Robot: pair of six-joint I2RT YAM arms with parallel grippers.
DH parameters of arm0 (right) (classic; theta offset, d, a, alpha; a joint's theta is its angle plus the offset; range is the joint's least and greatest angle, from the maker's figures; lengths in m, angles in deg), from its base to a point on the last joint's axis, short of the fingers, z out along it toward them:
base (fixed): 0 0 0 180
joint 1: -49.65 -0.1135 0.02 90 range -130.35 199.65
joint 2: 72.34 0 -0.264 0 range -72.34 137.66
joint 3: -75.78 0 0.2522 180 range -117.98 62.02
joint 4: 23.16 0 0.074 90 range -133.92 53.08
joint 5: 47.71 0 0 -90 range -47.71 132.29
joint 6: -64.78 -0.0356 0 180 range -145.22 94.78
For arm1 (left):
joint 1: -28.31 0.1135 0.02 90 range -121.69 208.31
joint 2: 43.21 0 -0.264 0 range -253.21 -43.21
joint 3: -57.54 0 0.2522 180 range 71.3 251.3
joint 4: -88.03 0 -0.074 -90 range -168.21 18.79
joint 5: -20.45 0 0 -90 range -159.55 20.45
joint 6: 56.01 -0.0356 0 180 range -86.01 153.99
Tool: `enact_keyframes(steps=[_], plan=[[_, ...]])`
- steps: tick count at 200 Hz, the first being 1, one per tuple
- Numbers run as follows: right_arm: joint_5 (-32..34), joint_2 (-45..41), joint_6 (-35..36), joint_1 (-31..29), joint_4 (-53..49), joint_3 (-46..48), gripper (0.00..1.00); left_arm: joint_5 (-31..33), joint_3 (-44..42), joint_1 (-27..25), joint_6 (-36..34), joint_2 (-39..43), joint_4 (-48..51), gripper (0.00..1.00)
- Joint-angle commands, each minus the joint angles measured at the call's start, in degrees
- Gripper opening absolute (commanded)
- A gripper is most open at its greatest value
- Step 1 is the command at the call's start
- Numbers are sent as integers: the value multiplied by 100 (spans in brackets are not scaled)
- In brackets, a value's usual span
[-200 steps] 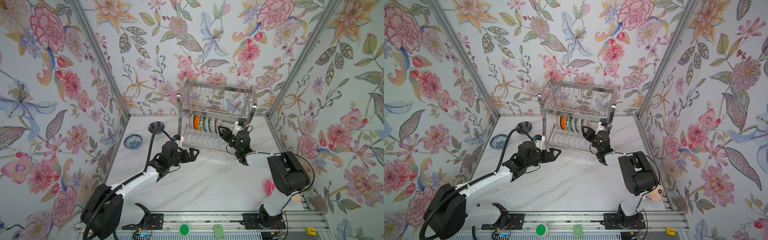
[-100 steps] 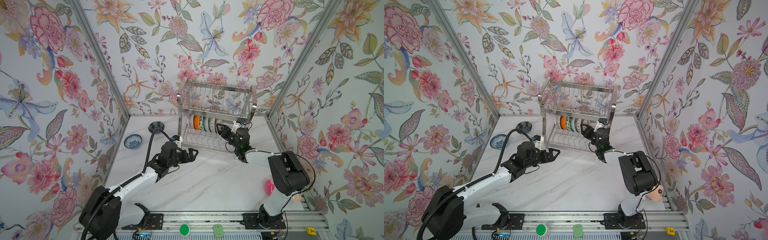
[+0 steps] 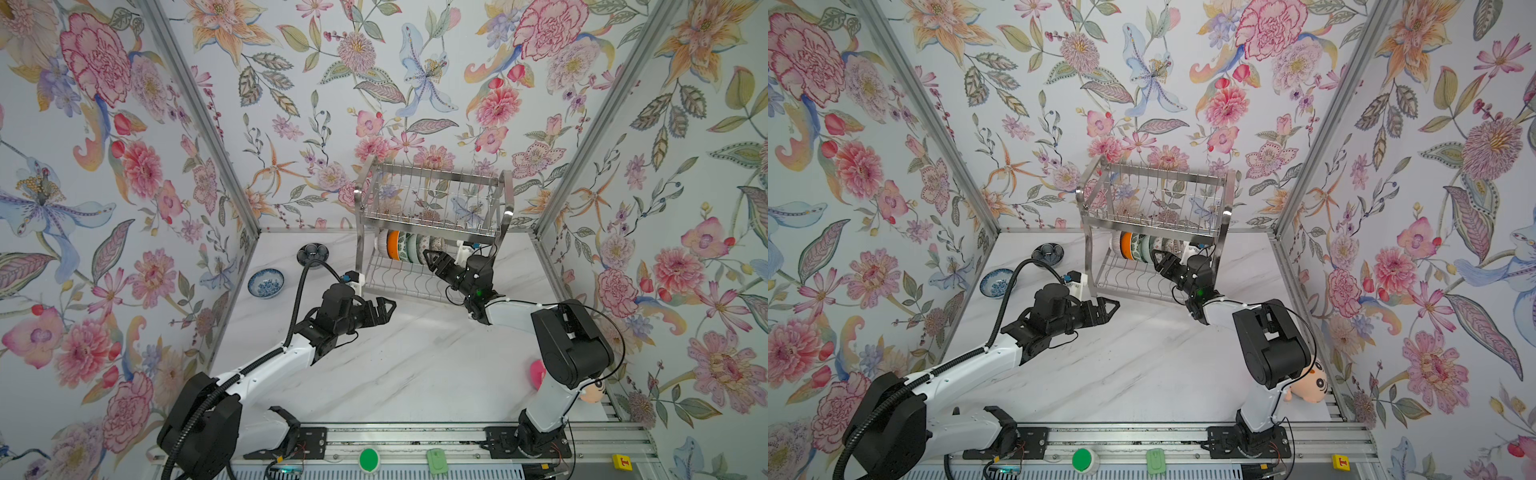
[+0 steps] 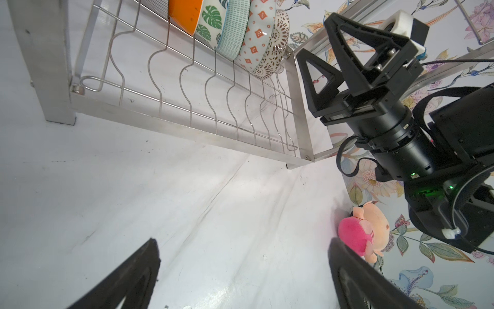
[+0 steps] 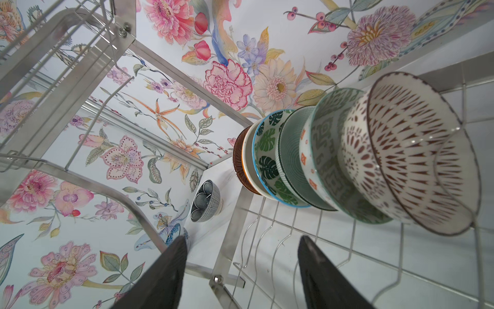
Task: Load the bowls into the dish rack
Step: 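Open the right gripper and withdraw from the starburst bowl while the left arm retracts, then move the left gripper over the blue-and-white rose bowl while the right gripper retreats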
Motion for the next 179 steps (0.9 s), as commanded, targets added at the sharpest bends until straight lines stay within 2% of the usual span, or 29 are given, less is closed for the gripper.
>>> enact_keyframes(steps=[1,48,68,103,140,179], plan=[[-187,73,152,-113,-34,-34,72,143,27,-68,-46,159,110,99],[-207,-12,345,-365,-179,108,78,203,-17,-72,-32,275,159,99],[-219,-78,451,-465,-296,133,84,247,-34,-74,-52,334,234,99],[-194,-232,631,-636,-461,246,100,323,-35,-65,-158,445,436,99],[-175,-498,932,-793,-819,303,99,424,8,40,-361,649,820,99],[56,-897,1359,-1016,-1355,348,99,398,140,480,-703,873,1493,99]])
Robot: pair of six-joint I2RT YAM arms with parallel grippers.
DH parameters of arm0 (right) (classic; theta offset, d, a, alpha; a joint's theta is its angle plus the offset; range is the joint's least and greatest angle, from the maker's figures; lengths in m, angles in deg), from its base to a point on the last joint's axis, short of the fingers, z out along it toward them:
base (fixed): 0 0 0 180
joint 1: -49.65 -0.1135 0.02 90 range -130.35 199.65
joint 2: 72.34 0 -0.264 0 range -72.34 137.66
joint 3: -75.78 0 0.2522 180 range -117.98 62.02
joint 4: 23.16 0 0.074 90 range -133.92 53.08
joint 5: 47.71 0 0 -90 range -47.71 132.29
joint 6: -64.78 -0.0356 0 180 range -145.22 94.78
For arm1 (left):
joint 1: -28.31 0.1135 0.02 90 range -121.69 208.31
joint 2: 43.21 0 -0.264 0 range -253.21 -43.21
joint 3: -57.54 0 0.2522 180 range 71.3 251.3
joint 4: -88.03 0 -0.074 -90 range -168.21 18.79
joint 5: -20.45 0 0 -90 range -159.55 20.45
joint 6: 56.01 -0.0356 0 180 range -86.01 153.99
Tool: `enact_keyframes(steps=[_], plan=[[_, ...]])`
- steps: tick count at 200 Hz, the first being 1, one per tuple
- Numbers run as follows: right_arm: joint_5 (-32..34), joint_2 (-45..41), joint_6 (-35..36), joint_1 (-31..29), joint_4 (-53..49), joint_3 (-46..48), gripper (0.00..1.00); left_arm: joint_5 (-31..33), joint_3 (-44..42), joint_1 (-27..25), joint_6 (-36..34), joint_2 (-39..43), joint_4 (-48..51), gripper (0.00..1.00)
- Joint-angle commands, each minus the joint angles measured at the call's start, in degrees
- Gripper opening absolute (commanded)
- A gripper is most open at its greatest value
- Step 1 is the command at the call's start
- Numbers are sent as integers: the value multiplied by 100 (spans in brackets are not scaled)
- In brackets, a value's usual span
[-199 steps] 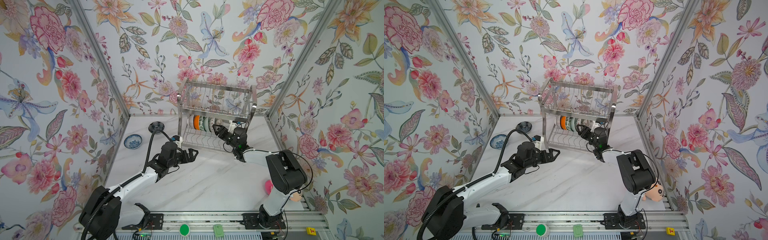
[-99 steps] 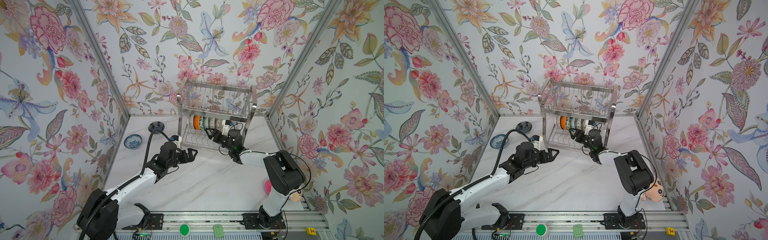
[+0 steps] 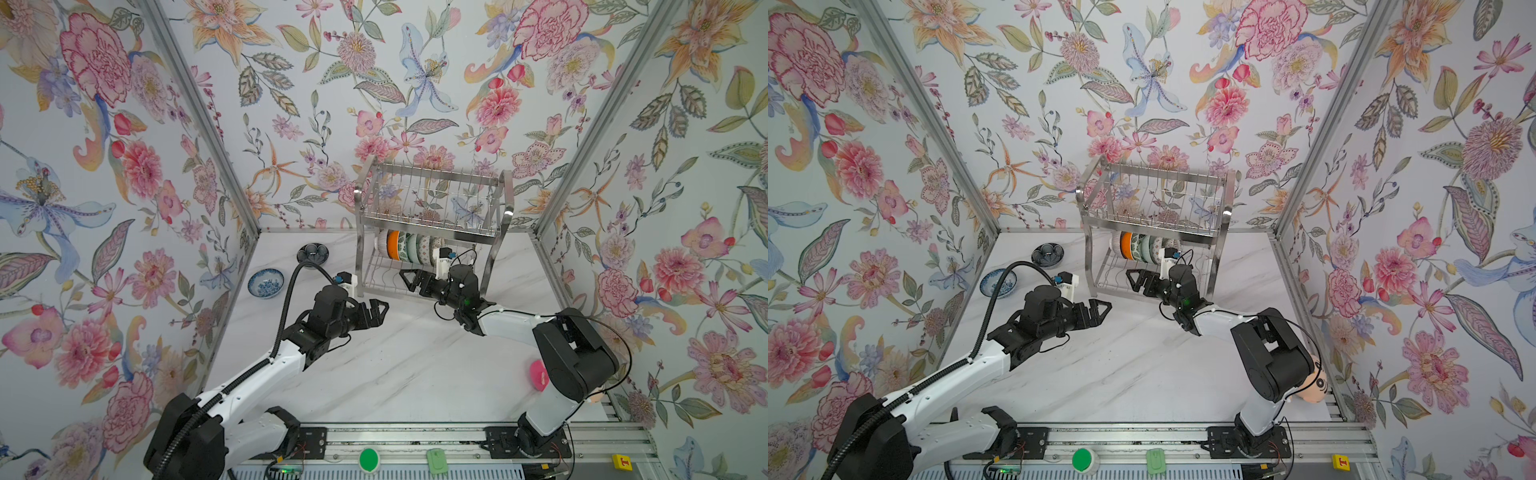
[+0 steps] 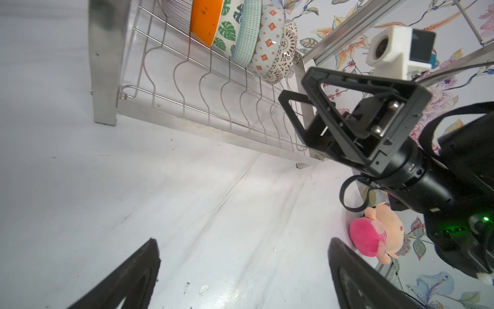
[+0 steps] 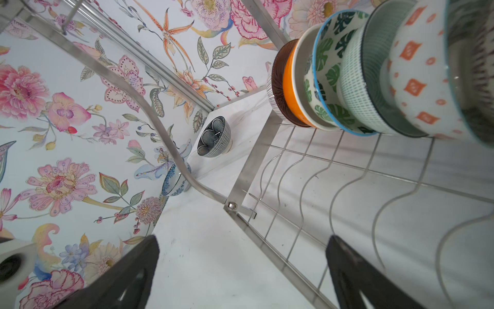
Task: Load the bowls into the dish rack
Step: 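Move the left gripper over the blue-and-white rose bowl while the right gripper retreats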
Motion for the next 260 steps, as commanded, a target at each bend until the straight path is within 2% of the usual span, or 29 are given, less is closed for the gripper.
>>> enact_keyframes(steps=[1,35,62,110,144,167,209,260], plan=[[171,-351,452,-135,-416,73,99,114,154,265,-405,175,660,99],[405,-736,935,-416,-1102,1,99,430,578,731,-909,249,1595,99],[678,-932,1382,-800,-1766,-244,99,661,883,1400,-1402,189,2029,99],[1261,-909,2113,-1478,-2831,-1122,99,1084,1879,2520,-2153,-701,2556,99],[1430,-614,2315,-1789,-3317,-1835,99,1740,2492,2985,-2516,-1423,2766,99],[1470,-328,2536,-1934,-3601,-2291,99,1862,2700,3309,-2699,-1938,2792,100],[1716,146,3150,-2209,-4030,-2876,99,2009,2798,3703,-2989,-2705,2590,99],[1670,515,3339,-2325,-4101,-3012,99,1999,3067,3785,-3212,-3575,2368,100]])
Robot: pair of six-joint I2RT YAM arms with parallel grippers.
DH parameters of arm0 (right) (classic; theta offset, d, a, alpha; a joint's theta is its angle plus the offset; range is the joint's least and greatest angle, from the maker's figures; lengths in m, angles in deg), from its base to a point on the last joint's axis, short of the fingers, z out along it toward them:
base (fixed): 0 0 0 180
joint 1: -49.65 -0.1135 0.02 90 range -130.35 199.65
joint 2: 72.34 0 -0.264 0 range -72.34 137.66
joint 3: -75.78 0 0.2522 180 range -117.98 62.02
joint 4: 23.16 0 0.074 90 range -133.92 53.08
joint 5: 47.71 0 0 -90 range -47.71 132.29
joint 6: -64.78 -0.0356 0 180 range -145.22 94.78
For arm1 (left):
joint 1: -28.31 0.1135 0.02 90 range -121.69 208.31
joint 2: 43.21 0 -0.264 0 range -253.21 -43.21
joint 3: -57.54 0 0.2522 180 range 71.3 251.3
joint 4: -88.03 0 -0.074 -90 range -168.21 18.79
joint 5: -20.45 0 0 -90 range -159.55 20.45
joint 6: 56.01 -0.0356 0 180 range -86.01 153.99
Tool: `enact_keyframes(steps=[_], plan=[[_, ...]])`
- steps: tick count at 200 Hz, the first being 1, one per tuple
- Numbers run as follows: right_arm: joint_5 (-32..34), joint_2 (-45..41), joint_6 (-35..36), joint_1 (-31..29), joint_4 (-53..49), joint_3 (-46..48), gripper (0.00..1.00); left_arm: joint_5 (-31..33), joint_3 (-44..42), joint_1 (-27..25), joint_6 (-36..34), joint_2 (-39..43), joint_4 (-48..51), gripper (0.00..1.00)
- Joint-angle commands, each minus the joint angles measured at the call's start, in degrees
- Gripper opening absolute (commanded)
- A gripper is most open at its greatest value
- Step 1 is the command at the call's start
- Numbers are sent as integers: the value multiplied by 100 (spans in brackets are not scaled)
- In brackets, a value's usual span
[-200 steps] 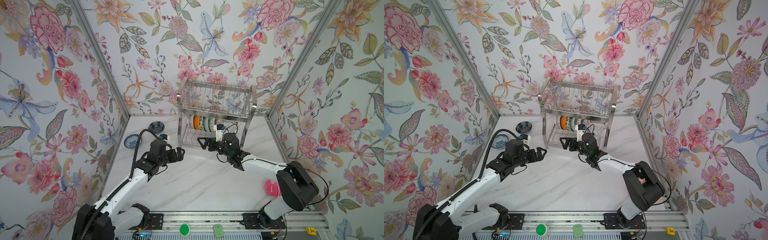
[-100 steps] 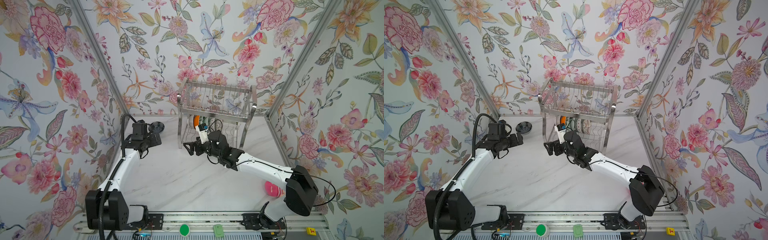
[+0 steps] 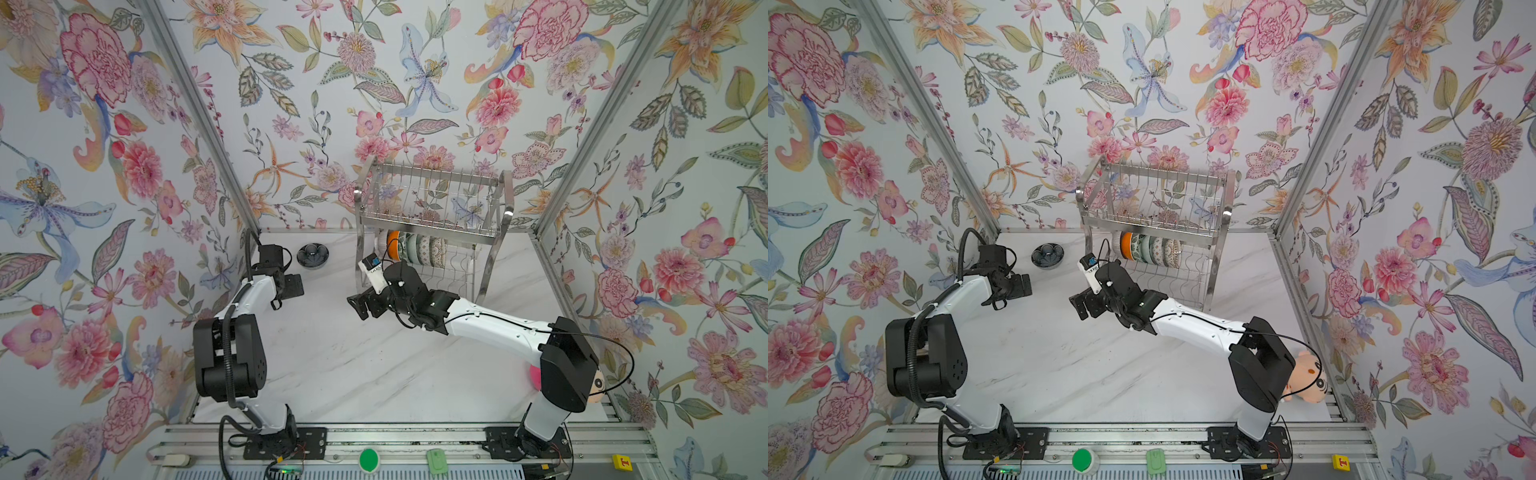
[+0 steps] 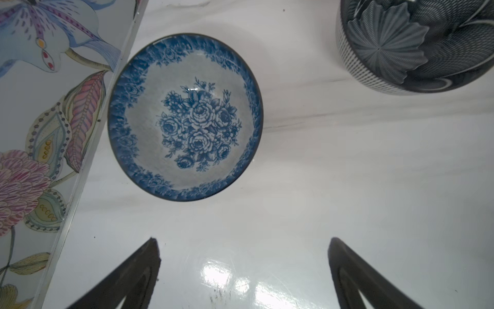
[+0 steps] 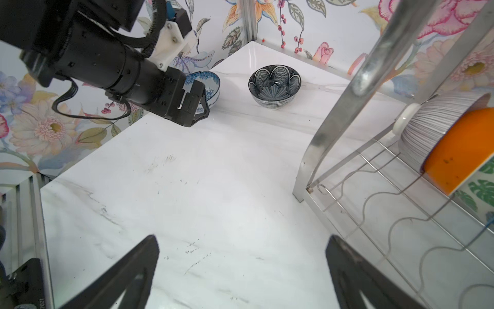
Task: Load the bowls into the dish rack
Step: 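Move the left gripper over the blue-and-white rose bowl while the right gripper retreats, then lower the left gripper and grasp the rim of the blue rose bowl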
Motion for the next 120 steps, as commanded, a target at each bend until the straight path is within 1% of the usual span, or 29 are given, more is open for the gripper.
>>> enact_keyframes(steps=[1,51,96,120], plan=[[91,149,214,-9,-195,-196,99,64,307,48,-252,-314,-131,99],[42,221,202,34,-177,-116,99,42,767,64,-396,-902,-182,99],[-134,204,47,203,-175,-12,99,-42,1095,68,-503,-1228,-180,99],[-203,160,-27,275,-163,61,99,-180,1111,70,-488,-1358,-235,92]])
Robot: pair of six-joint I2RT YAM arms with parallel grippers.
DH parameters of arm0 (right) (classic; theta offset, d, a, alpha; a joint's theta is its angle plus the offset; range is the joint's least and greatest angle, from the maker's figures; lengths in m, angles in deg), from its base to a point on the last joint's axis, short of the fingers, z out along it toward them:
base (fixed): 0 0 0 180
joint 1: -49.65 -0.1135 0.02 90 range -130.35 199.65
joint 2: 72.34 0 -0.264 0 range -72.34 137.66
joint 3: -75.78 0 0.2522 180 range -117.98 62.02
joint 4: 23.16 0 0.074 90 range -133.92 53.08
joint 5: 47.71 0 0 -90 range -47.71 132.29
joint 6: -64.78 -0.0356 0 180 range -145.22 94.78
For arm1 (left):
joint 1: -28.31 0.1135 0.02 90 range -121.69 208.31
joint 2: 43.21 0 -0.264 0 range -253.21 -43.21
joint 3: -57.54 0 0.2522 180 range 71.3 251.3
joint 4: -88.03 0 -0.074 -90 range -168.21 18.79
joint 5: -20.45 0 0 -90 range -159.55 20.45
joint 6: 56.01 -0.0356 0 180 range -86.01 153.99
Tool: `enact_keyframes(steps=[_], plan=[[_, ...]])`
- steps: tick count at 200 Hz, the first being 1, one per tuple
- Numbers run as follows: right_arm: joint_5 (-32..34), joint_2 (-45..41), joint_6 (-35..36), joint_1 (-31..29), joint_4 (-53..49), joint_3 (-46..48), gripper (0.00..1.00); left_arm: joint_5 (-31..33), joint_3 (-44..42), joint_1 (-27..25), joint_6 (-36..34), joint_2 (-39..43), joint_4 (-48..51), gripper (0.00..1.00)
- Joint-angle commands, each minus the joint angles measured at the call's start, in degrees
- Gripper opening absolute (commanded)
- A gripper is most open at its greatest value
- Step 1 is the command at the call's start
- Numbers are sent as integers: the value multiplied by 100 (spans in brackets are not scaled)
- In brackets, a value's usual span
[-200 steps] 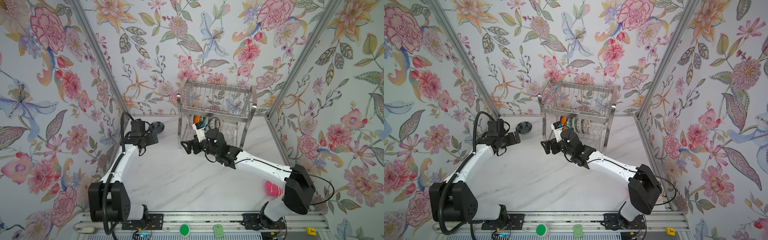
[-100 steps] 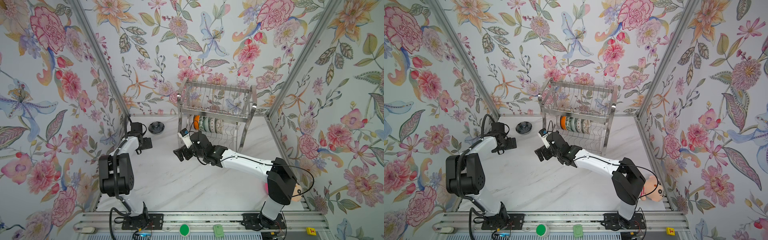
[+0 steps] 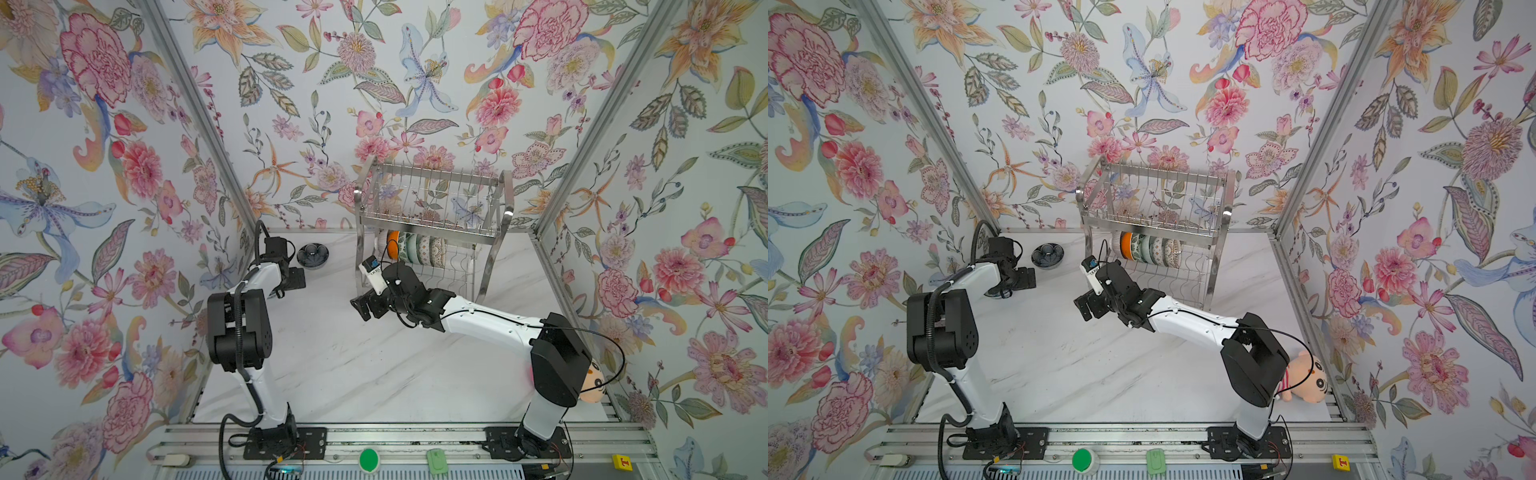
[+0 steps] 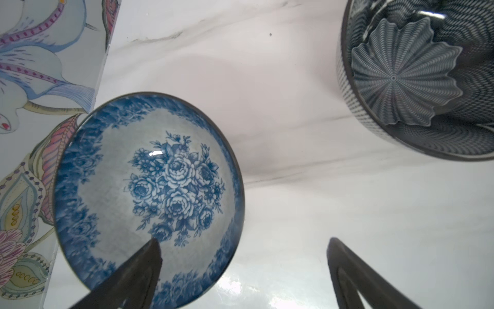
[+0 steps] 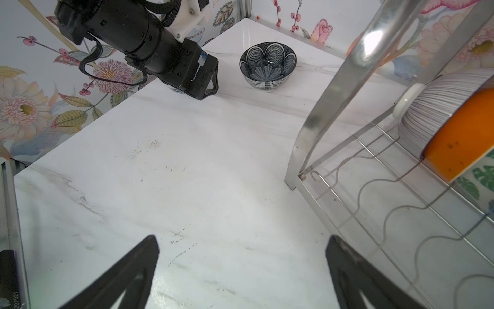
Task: Load the bowls into the dish rack
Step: 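Lower the left gripper and grasp the rim of the blue rose bowl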
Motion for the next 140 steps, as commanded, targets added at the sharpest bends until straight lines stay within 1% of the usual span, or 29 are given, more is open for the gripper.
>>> enact_keyframes(steps=[1,8,19,31,41,59,78,90,101,124,140], plan=[[-143,-15,-110,80,-33,84,99,-154,145,36,-114,-181,-30,91],[-171,-35,-135,110,-36,110,99,-179,144,40,-106,-212,-34,90],[-207,-69,-153,144,-22,164,99,-217,135,38,-97,-254,-48,85],[-214,-110,-181,181,-19,222,99,-289,114,40,-74,-263,-58,73],[-221,-146,-204,219,0,280,99,-327,77,35,-53,-242,-70,67],[-245,-202,-244,281,17,358,99,-306,-29,32,-26,-175,-124,51],[-287,-268,-294,329,72,463,99,-281,-63,40,-42,-180,-104,48],[-343,-306,-334,367,81,513,99,-269,-51,36,-55,-197,-81,41],[-383,-328,-367,396,89,552,99,-262,-37,40,-61,-202,-59,37],[-420,-418,-416,460,92,660,99,-235,-37,38,-52,-161,-56,22],[-445,-484,-445,497,111,719,99,-223,-41,39,-74,-175,-51,21]])
